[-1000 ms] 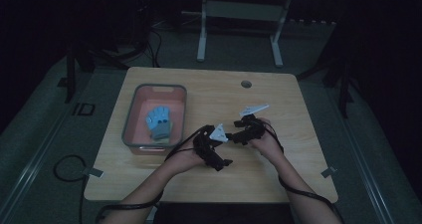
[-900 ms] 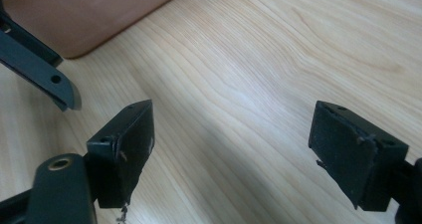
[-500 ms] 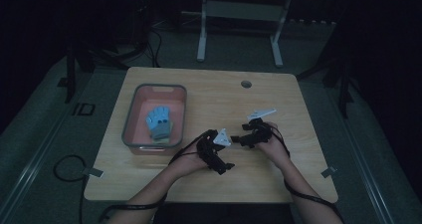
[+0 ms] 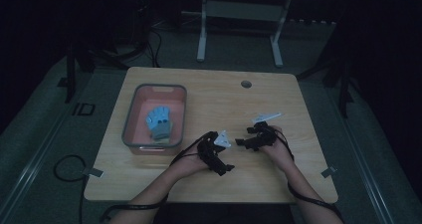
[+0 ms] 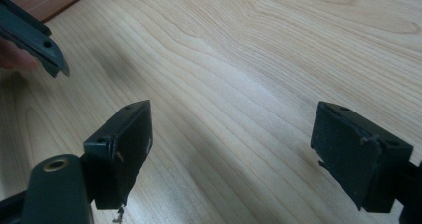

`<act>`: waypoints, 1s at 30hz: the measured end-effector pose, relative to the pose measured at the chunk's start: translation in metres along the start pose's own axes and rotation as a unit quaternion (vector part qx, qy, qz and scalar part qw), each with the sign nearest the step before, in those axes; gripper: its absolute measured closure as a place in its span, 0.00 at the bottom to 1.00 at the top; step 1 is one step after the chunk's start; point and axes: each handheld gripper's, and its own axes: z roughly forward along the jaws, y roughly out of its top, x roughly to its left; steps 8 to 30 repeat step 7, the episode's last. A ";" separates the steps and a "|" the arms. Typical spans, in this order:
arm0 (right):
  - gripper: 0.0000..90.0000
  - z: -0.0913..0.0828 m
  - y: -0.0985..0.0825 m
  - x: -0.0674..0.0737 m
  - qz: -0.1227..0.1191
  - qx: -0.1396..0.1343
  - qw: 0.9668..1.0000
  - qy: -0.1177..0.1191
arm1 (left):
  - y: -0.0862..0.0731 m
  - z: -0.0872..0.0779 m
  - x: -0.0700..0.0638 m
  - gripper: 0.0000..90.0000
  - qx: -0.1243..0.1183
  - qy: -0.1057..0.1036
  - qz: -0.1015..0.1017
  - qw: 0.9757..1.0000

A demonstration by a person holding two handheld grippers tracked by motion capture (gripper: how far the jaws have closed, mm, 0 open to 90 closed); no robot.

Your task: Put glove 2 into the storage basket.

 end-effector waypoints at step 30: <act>0.19 -0.001 -0.001 -0.001 -0.003 0.001 1.000 -0.004 | -0.001 0.002 0.000 0.02 0.000 -0.007 -0.003 1.000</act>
